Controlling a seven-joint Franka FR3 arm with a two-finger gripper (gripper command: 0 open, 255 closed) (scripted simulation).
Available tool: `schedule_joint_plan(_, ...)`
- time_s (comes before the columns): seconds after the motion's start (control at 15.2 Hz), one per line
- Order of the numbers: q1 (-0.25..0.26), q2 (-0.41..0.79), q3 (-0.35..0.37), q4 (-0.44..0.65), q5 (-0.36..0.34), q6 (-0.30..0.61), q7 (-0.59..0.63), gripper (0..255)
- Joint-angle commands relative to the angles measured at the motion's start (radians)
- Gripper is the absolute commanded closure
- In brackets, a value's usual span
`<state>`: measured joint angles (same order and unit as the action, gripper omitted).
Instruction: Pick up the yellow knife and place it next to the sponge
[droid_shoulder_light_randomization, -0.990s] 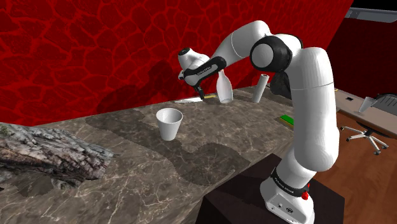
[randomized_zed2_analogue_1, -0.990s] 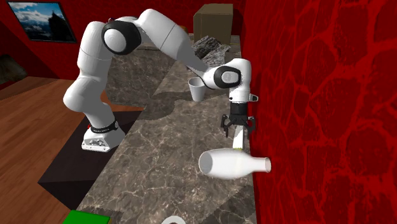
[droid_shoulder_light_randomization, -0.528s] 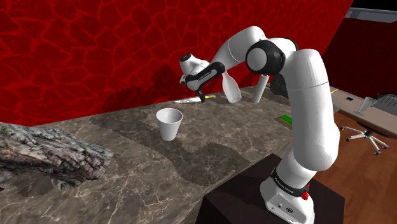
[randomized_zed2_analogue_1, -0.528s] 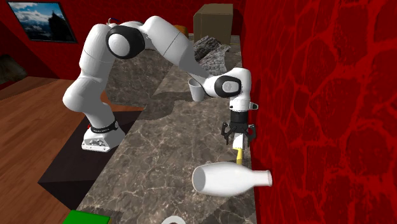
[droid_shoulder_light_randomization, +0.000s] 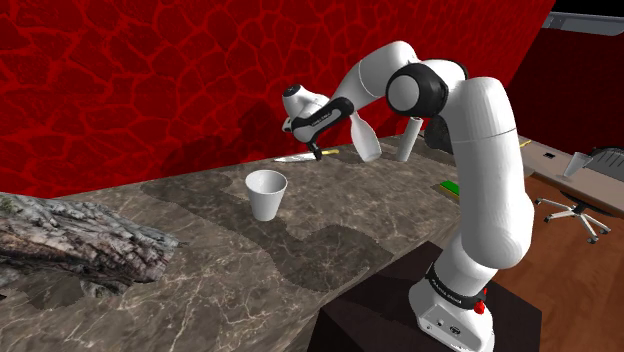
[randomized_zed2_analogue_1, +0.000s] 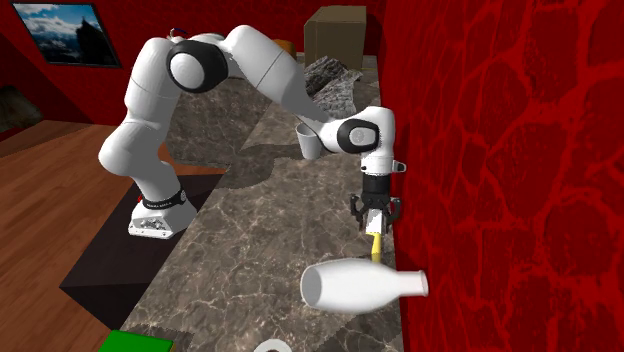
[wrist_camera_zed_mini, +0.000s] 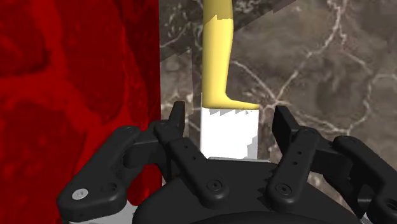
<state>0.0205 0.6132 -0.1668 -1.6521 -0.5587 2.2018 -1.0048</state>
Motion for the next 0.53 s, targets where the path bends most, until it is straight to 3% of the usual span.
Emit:
schedule_joint_plan(0.0, -0.001, 0.004, -0.001, -0.001, 0.0, 0.003, 0.0, 255)
schedule_joint_plan(0.46, -0.001, 0.001, 0.0, -0.001, 0.001, 0.0, -0.002, 255)
